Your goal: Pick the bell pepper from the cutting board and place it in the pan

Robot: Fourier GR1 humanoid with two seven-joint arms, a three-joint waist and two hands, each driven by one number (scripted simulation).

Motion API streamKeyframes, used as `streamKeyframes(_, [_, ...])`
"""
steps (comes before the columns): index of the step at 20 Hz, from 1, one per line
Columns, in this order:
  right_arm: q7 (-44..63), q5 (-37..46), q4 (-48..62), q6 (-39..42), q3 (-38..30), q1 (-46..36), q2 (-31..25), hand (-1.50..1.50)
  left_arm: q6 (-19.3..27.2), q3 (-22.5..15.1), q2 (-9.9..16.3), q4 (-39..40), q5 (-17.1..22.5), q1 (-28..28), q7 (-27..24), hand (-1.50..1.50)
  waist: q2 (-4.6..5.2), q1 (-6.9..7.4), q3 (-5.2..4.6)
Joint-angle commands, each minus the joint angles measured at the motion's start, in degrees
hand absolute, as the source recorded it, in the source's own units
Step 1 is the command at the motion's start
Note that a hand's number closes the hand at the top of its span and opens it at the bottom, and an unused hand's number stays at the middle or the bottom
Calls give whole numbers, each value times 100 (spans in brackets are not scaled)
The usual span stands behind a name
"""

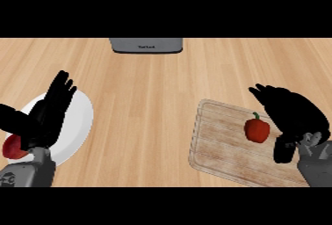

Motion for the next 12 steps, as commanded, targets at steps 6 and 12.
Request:
streamKeyframes(6, [-477,893,740,-185,99,33,525,-150,-319,367,98,510,99,-374,-105,0,2,-13,0])
streamKeyframes(12, [-1013,1135,1113,-252,-330,-84,689,-150,-161,211,-104,270,-159,-292,50,0,-2,-14,0])
